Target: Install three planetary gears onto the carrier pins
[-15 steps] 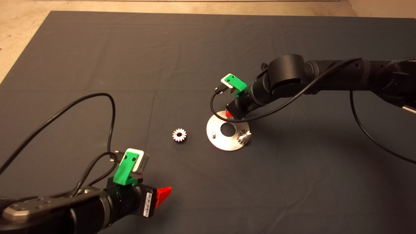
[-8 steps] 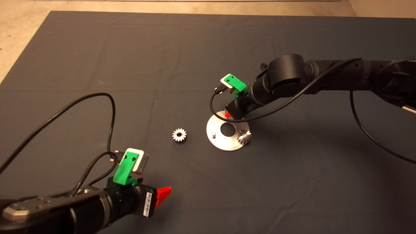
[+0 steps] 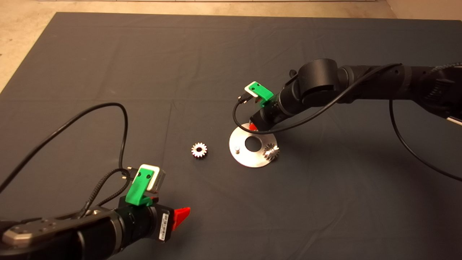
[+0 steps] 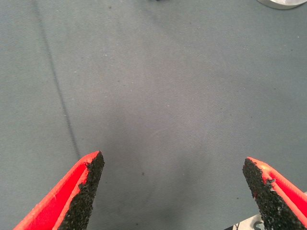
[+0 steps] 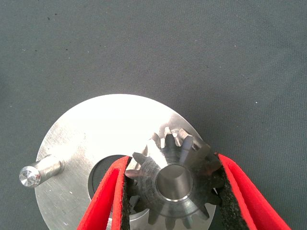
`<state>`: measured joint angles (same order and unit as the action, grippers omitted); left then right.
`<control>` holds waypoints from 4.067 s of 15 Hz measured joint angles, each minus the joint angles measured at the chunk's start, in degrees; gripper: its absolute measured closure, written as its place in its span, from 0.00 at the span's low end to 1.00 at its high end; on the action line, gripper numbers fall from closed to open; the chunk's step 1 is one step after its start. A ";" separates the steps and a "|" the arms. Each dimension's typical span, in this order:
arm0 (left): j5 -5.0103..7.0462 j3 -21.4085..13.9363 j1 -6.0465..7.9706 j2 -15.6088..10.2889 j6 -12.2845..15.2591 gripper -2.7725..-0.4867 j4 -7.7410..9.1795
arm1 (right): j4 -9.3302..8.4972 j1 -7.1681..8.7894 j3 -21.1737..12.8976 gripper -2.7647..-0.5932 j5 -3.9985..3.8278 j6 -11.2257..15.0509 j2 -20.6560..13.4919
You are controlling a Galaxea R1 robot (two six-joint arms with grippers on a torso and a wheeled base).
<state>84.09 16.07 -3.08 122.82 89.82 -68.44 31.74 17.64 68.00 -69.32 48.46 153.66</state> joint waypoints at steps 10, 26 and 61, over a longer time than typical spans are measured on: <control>0.00 0.00 0.00 -0.11 0.00 0.31 0.00 | -0.50 0.13 0.85 0.82 0.65 -2.13 0.02; 0.00 0.00 0.00 -0.11 0.00 0.31 0.00 | -0.74 0.16 1.62 0.82 1.62 -3.62 0.17; 0.02 0.00 -0.02 -1.10 0.00 0.31 0.00 | -0.71 0.09 1.54 0.83 1.51 -4.96 0.30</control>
<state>84.12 16.07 -3.11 121.72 89.82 -68.44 31.04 17.73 69.54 -67.80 43.50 153.97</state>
